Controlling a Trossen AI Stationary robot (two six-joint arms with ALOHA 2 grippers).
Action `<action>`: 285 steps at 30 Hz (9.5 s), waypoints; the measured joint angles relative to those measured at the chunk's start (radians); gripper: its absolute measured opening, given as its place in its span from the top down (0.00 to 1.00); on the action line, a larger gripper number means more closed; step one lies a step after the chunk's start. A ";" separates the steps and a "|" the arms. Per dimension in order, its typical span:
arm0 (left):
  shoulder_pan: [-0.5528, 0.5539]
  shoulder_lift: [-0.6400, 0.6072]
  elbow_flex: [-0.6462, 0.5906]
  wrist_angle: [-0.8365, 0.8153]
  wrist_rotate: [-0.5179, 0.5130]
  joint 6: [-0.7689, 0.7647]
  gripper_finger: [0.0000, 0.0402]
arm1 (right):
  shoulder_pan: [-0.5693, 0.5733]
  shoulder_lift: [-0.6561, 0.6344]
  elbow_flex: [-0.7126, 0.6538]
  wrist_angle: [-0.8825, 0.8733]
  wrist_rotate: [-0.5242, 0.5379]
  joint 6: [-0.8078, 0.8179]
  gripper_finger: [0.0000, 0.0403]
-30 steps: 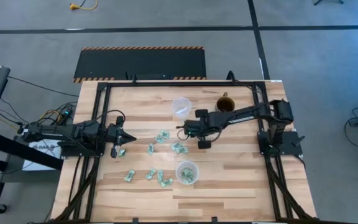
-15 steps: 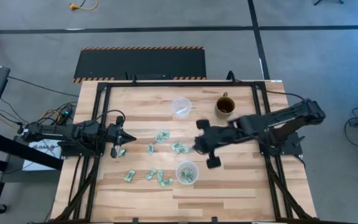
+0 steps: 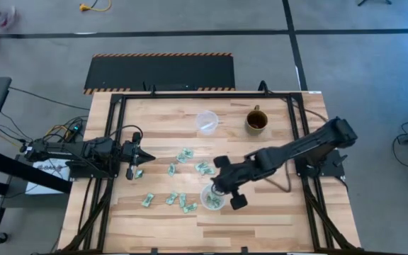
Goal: Pick and place Stevia / Truvia into bins
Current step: Put the stevia packet into the bottom transparent container, then put the stevia packet into the top transparent container
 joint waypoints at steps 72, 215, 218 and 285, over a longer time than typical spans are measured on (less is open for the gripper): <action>0.000 0.000 0.000 0.000 0.000 0.000 1.00 | -0.251 -0.329 -0.551 0.501 0.031 0.095 0.78; 0.000 0.000 0.000 0.000 0.000 0.000 1.00 | -0.143 0.034 -0.334 0.211 0.371 0.078 0.99; 0.000 0.000 0.000 0.000 0.000 0.000 1.00 | -0.115 -0.053 -0.334 0.186 0.420 0.080 0.99; 0.000 0.002 0.000 0.000 0.000 0.000 1.00 | -0.206 -0.629 -0.590 0.442 0.213 -0.006 0.85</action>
